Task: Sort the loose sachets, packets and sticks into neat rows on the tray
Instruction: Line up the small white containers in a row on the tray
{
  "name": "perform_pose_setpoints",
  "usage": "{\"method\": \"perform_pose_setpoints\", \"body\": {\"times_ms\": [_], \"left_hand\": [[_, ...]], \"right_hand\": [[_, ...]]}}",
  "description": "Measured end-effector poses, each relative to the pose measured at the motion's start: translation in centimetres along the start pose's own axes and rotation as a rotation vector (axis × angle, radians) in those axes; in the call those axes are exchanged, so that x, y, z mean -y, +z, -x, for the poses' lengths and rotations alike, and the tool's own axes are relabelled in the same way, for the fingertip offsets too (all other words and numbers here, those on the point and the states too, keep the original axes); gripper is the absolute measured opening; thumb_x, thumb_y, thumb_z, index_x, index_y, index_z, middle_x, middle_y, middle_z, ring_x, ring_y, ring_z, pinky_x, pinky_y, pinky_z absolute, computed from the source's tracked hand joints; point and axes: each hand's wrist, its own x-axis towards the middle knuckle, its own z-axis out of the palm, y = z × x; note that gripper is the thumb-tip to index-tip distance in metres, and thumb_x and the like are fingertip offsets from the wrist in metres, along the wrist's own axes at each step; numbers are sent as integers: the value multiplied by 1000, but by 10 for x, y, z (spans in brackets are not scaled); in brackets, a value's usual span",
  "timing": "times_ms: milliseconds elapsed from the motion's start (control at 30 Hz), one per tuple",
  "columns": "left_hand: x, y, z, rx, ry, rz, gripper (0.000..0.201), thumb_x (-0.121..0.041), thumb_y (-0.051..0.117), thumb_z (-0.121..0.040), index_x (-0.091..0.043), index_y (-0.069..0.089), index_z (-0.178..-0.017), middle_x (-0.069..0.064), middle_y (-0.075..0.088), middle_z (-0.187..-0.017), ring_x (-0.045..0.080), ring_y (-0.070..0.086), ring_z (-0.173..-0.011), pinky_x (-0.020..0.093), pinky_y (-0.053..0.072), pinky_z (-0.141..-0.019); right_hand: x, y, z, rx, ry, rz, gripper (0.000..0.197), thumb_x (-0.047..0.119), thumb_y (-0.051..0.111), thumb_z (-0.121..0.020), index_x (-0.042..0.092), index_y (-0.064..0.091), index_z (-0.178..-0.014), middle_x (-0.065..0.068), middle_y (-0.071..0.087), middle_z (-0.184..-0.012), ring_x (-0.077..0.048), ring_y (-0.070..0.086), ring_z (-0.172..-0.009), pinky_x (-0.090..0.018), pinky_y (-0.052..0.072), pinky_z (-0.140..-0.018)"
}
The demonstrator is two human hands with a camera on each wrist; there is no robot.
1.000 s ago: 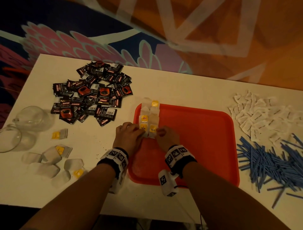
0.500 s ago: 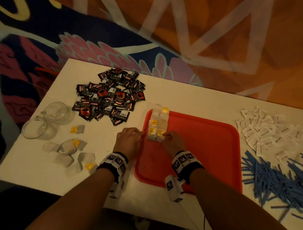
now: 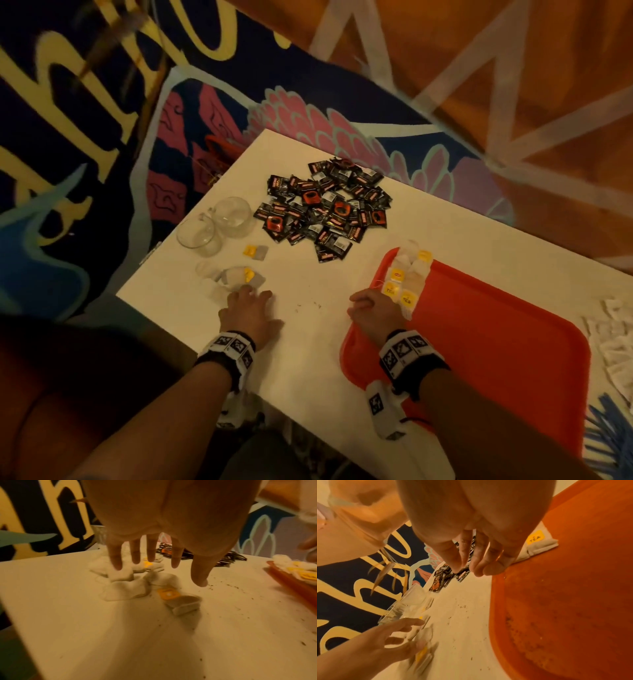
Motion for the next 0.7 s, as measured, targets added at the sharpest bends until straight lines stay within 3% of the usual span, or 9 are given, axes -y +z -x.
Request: {"method": "perform_pose_setpoints", "body": {"times_ms": [100,167,233,333,467,567,700], "left_hand": [[16,7,-4,83,-59,80,65,-63,63,-81,-38,41,-137,7,28,-145,39,36,-130,49,44,-99],[20,17,-10,124,9,36,58,-61,50,-80,-35,43,-131,7,37,-134,37,42,-122,49,46,-93],[18,24,-11,111,34,1,51,-51,41,-84,-31,44,-131,8,40,-132,34,43,-119,48,47,-91],[10,28,-4,43,76,42,39,-35,53,-96,-25,49,-133,6,40,-133,32,45,-115,43,51,-84],[6,37,-8,37,153,119,29,-20,52,-96,-16,59,-124,7,47,-123,31,51,-110,42,48,-88],[0,31,-9,82,197,174,19,-14,55,-92,-12,59,-110,7,49,-109,30,55,-103,35,45,-82],[-8,9,-14,117,141,451,6,-14,61,-85,-18,57,-88,1,59,-95,24,58,-91,29,42,-73]], "right_hand": [[9,15,1,63,-3,43,15,14,69,-87,21,66,-100,1,67,-101,-11,61,-91,-19,49,-70],[14,24,2,83,-19,89,15,16,69,-87,23,66,-101,4,66,-100,-10,61,-92,-21,50,-74],[19,33,4,108,-44,130,16,16,69,-87,22,66,-102,4,66,-100,-11,61,-94,-24,51,-79],[23,41,5,126,-49,179,15,16,68,-87,22,67,-101,6,66,-99,-11,61,-95,-25,50,-82],[21,45,6,134,-61,209,12,17,68,-86,25,67,-95,6,69,-98,-9,62,-90,-15,45,-67],[22,43,9,150,-56,189,10,15,67,-88,20,68,-95,4,70,-97,-6,61,-81,-9,39,-57],[25,32,13,168,-68,177,8,16,67,-89,20,69,-95,12,66,-90,-5,60,-82,-11,41,-61]]}}
